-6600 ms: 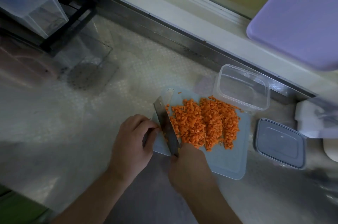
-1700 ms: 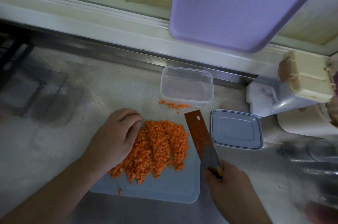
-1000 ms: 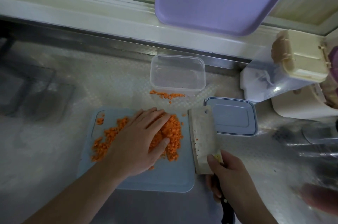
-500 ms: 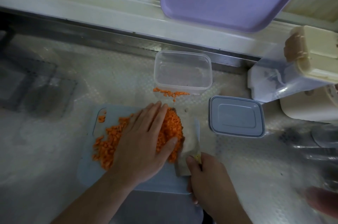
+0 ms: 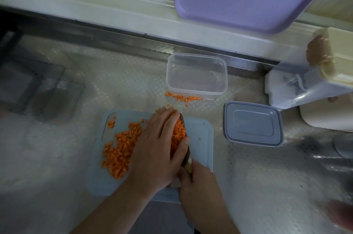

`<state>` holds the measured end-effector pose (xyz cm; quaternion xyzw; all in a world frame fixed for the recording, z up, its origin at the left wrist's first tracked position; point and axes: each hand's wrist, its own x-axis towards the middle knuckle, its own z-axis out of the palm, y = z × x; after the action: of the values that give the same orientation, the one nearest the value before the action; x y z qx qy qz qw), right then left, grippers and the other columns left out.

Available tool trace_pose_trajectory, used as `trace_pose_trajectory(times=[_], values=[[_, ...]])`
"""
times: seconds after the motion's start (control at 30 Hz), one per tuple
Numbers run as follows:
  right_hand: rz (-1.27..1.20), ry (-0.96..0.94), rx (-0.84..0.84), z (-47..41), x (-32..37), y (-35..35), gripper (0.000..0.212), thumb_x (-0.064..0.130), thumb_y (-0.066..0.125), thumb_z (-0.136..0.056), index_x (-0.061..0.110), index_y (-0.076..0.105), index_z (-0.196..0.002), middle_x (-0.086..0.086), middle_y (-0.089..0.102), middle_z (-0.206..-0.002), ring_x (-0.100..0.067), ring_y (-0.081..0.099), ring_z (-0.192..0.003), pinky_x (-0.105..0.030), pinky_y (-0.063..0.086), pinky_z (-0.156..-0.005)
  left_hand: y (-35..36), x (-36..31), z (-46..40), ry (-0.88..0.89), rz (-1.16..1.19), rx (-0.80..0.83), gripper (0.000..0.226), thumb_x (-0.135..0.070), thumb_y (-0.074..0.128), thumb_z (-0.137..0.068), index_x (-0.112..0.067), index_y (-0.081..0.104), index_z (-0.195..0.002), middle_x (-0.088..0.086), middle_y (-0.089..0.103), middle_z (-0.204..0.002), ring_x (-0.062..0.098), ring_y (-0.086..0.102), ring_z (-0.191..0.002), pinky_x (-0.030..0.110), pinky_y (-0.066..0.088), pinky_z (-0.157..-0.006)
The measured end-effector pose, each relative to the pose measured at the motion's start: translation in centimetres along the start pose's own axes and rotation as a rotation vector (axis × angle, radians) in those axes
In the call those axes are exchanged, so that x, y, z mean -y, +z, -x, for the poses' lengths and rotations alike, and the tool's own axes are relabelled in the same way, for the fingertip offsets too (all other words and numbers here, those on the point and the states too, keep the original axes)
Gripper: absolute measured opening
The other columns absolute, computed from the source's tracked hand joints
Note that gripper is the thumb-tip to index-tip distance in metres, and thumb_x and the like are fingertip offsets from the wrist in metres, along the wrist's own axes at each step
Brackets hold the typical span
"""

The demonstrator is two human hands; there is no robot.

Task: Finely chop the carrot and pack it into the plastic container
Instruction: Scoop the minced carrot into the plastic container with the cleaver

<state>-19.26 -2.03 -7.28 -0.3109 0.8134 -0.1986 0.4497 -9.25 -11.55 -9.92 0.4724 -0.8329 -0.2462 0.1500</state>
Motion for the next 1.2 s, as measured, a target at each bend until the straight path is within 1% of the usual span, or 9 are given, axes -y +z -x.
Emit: trace_pose_trajectory(times=[0.13, 0.23, 0.37, 0.53, 0.67, 0.8, 0.9, 1.07, 1.2], values=[[-0.054, 0.026, 0.001, -0.2, -0.3, 0.4, 0.021, 0.034, 0.055, -0.098, 0.024, 0.064, -0.115, 0.004, 0.066, -0.09, -0.017, 0.063, -0.083, -0.03, 0.047, -0.068, 0.2, 0.2, 0.2, 0.053, 0.01, -0.008, 0.053, -0.043, 0.048, -0.108, -0.017, 0.047, -0.155, -0.003, 0.04, -0.162, 0.016, 0.031, -0.155, 0.045, 0.035, -0.122], [-0.083, 0.01, 0.004, -0.3, -0.5, 0.4, 0.017, 0.032, 0.056, -0.098, 0.026, 0.065, -0.112, 0.007, 0.064, -0.085, -0.015, 0.06, -0.078, -0.026, 0.043, -0.066, 0.1, 0.3, 0.4, 0.098, 0.029, -0.011, 0.049, -0.038, 0.05, -0.108, -0.015, 0.051, -0.152, -0.003, 0.043, -0.16, 0.016, 0.033, -0.154, 0.045, 0.038, -0.121], [-0.182, 0.019, 0.018, -0.2, -0.4, 0.5, 0.009, 0.029, 0.058, -0.097, 0.036, 0.062, -0.094, 0.011, 0.06, -0.073, -0.009, 0.053, -0.067, -0.028, 0.044, -0.066, 0.1, 0.3, 0.6, 0.127, 0.064, -0.013, 0.044, -0.034, 0.053, -0.108, -0.014, 0.056, -0.147, -0.003, 0.047, -0.156, 0.016, 0.034, -0.153, 0.045, 0.037, -0.12], [-0.198, 0.057, 0.01, 0.4, -0.5, 0.2, 0.026, 0.026, 0.06, -0.097, 0.034, 0.057, -0.072, 0.018, 0.061, -0.063, -0.005, 0.052, -0.059, -0.027, 0.043, -0.061, -0.1, -0.1, 1.1, 0.121, 0.084, -0.022, 0.043, -0.034, 0.052, -0.108, -0.015, 0.057, -0.146, -0.003, 0.049, -0.153, 0.015, 0.035, -0.152, 0.043, 0.036, -0.122], [-0.185, 0.041, 0.026, 1.4, -0.1, -0.5, 0.025, 0.023, 0.06, -0.096, 0.033, 0.06, -0.073, 0.024, 0.061, -0.062, 0.001, 0.056, -0.059, -0.012, 0.038, -0.055, -0.5, -0.6, 1.8, 0.115, 0.1, -0.049, 0.043, -0.033, 0.054, -0.107, -0.013, 0.058, -0.145, -0.003, 0.049, -0.151, 0.015, 0.036, -0.151, 0.043, 0.036, -0.122], [-0.206, 0.067, 0.065, 2.5, 0.6, -0.9, 0.02, 0.026, 0.059, -0.096, 0.032, 0.069, -0.079, 0.018, 0.065, -0.061, -0.001, 0.059, -0.062, -0.019, 0.044, -0.062, -0.9, -0.9, 2.3, 0.105, 0.115, -0.061, 0.042, -0.034, 0.054, -0.106, -0.015, 0.059, -0.143, -0.005, 0.05, -0.149, 0.015, 0.039, -0.148, 0.043, 0.038, -0.12], [-0.231, 0.089, 0.063, 2.7, 1.4, -1.9, 0.023, 0.026, 0.06, -0.097, 0.03, 0.069, -0.076, 0.013, 0.063, -0.055, -0.006, 0.062, -0.057, -0.026, 0.049, -0.06, -1.5, -1.8, 1.6, 0.115, 0.112, -0.065, 0.041, -0.037, 0.052, -0.106, -0.018, 0.059, -0.143, -0.007, 0.048, -0.15, 0.012, 0.037, -0.148, 0.037, 0.034, -0.123], [-0.384, 0.11, 0.056, 1.6, 4.3, -5.9, 0.028, 0.033, 0.056, -0.1, 0.023, 0.061, -0.074, 0.002, 0.05, -0.049, -0.017, 0.046, -0.041, -0.03, 0.037, -0.049, -3.7, -4.7, -3.7, 0.192, 0.111, -0.084, 0.04, -0.04, 0.051, -0.107, -0.022, 0.057, -0.141, -0.009, 0.048, -0.148, 0.009, 0.039, -0.144, 0.022, 0.028, -0.121], [-0.455, 0.05, 0.024, -1.0, 8.0, -10.0, 0.031, 0.027, 0.049, -0.104, 0.012, 0.059, -0.079, 0.0, 0.044, -0.049, -0.019, 0.037, -0.039, -0.028, 0.036, -0.043, -5.0, -6.6, -10.2, 0.256, 0.124, -0.084, 0.037, -0.039, 0.056, -0.103, -0.028, 0.056, -0.138, -0.014, 0.049, -0.146, 0.004, 0.043, -0.134, 0.005, 0.028, -0.102]])
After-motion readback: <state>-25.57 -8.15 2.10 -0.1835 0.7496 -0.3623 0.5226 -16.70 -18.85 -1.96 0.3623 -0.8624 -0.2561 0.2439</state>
